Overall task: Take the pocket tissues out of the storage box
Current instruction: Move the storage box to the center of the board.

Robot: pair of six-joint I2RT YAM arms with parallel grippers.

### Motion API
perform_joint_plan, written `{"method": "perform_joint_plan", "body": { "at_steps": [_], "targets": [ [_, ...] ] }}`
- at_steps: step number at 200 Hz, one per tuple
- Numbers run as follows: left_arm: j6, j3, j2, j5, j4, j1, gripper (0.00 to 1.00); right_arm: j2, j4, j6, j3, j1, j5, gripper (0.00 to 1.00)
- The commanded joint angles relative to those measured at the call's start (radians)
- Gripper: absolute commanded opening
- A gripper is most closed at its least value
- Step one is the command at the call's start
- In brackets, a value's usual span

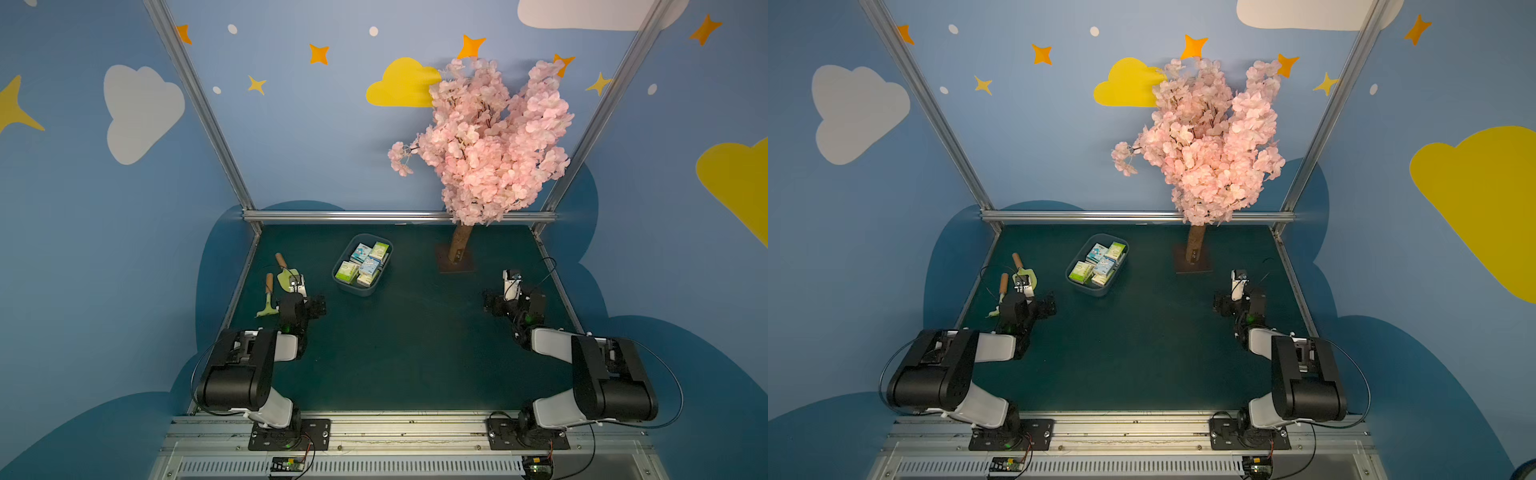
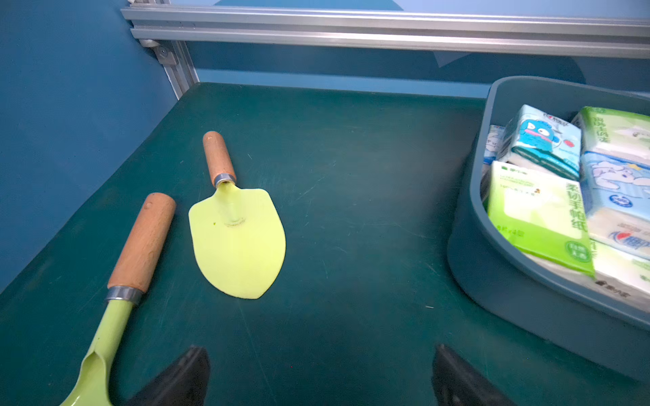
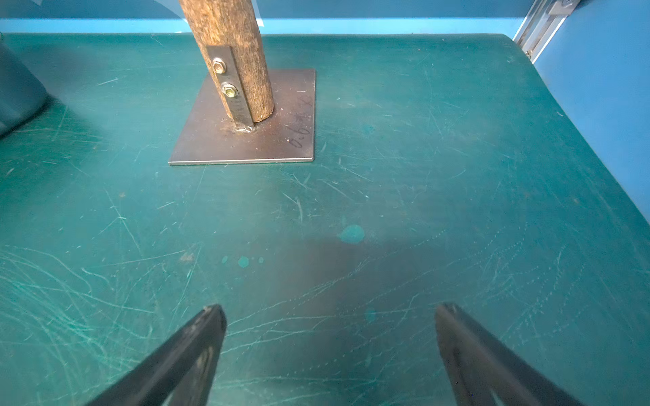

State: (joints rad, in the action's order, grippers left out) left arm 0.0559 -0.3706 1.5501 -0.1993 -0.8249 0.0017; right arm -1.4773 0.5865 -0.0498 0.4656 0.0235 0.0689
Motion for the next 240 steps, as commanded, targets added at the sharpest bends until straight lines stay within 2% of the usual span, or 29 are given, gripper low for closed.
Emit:
{"method": "perform_joint_plan", "body": {
  "at_steps": [1, 78, 94, 114, 138, 162, 178, 206, 240],
  "targets": [
    [0.003, -0.007, -0.014, -0.011, -0.028, -0.003, 1.0, 0.003, 0.006, -0.007, 0.007, 0.005, -0.005, 0.98],
    [0.006, -0.008, -0.015, -0.01, -0.025, -0.003, 1.0, 0.014, 0.006, -0.008, 0.003, 0.0, 0.01, 0.98],
    [0.015, -0.009, -0.034, -0.031, -0.029, -0.003, 1.0, 0.067, -0.037, -0.02, 0.004, 0.006, 0.018, 0.98],
    [0.002, -0.015, -0.094, -0.037, 0.022, -0.005, 1.0, 0.174, -0.185, -0.007, 0.027, 0.012, 0.0, 0.98],
    [0.026, -0.14, -0.257, -0.068, 0.397, 0.001, 1.0, 0.334, -0.364, -0.001, 0.038, 0.021, 0.004, 0.98],
    [0.064, -0.319, -0.303, -0.061, 0.745, 0.02, 1.0, 0.458, -0.601, 0.067, 0.108, 0.028, 0.064, 0.98],
    [0.109, -0.405, -0.308, -0.031, 0.864, 0.029, 1.0, 0.513, -0.712, 0.151, 0.148, 0.047, 0.091, 0.98],
    [0.203, -0.515, -0.285, 0.016, 0.963, 0.043, 1.0, 0.552, -0.827, 0.295, 0.195, 0.122, 0.1, 0.98],
    [0.254, -0.72, -0.154, 0.26, 1.119, 0.083, 1.0, 0.505, -0.87, 0.446, 0.259, 0.224, 0.116, 0.98]
  ]
}}
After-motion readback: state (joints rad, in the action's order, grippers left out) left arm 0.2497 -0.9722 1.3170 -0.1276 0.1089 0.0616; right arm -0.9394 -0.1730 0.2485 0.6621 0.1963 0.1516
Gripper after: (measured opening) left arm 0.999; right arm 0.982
